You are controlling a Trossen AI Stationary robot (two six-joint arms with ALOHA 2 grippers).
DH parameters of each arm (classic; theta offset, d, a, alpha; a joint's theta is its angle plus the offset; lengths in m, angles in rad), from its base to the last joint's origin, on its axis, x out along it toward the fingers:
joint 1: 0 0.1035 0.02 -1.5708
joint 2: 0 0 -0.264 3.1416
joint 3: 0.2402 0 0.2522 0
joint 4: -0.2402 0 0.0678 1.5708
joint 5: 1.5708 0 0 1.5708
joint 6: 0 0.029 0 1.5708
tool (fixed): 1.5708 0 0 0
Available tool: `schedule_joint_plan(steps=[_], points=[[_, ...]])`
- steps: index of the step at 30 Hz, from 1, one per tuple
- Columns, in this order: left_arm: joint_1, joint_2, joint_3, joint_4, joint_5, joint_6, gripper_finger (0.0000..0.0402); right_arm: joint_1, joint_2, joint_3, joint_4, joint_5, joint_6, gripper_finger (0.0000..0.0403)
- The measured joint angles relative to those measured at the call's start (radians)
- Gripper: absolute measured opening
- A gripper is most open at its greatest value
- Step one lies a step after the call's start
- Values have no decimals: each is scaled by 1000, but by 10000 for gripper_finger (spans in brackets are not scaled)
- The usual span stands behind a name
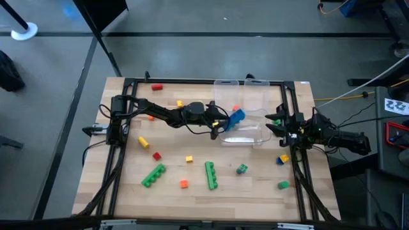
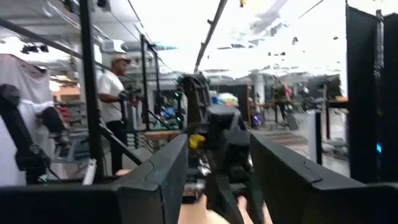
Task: Sort blocks by size
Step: Put the large blue 4 stud game piece into the bottom transparent bin, then put the small green 4 stud game piece into the right transparent bin
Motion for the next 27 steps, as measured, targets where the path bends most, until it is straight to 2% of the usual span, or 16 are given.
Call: schedule_joint_plan(steps=[6,12,17,21,27], points=[[-3,-5,0,-6,0,0,141,0,4,65,-39,-8,-3,177],[4,-61,0,-18,0,3,139,0,54,198,-200,-8,-4,177],[15,-137,0,-122,1,2,136,0,155,314,-331,-17,-4,177],[18,-199,0,-264,1,13,136,0,268,397,-389,-91,-4,177],[17,-292,0,-466,2,51,133,0,463,503,-416,-276,-4,177]])
